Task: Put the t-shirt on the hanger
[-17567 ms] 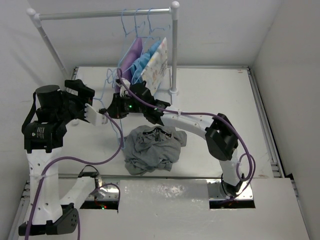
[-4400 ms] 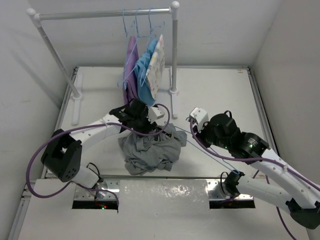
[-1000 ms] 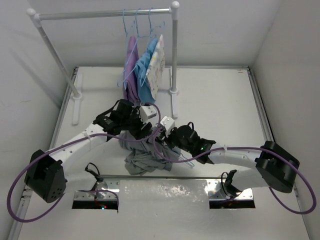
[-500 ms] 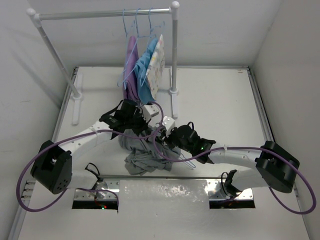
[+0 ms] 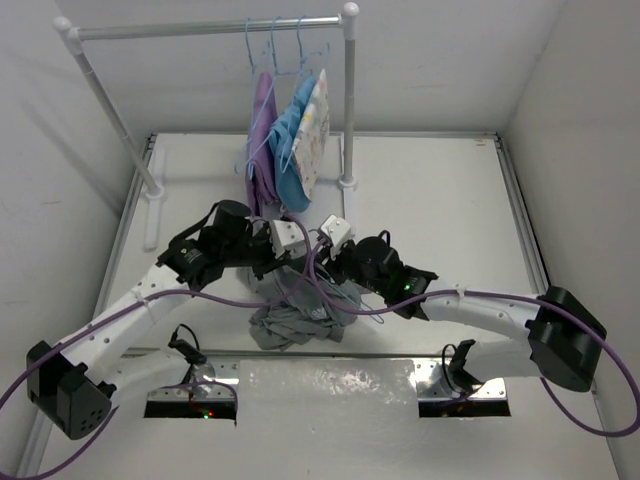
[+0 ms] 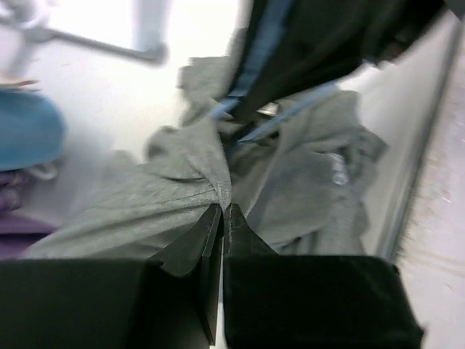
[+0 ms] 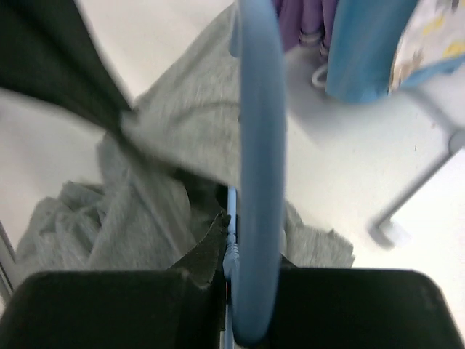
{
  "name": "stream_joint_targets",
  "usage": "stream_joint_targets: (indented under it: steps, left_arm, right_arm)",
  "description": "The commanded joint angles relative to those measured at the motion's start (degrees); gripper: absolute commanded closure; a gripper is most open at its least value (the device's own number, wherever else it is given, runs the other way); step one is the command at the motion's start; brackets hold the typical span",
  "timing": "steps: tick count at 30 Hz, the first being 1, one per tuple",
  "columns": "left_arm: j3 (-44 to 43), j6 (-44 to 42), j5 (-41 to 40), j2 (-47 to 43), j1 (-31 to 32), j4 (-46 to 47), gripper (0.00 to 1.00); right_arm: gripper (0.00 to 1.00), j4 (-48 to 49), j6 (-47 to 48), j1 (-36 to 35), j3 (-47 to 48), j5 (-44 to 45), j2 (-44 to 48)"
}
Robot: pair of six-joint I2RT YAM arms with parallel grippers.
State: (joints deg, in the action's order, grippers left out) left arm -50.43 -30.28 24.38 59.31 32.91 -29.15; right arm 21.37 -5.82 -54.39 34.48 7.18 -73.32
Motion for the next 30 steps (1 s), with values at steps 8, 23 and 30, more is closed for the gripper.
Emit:
stream_joint_targets:
  steps: [8,23,30]
  left_arm:
    - [-5.4,-5.1,17.7,-2.6,5.3,-7.8,1.00]
    - [-8.4,-20.9,0.1,-8.7,7.9,-21.8,0.39]
    - [-8.7,-22.2,-22.8,-8.2,7.6,-10.8,0.13]
  right_arm:
    - [1.00,-0.3,4.9,0.3,7.3,-6.1,2.3]
    - [1.00,7.5,8.0,0.9,1.5,-14.7,3.7]
    - [1.00,8.2,9.7,1.0,0.3,-18.7,4.4]
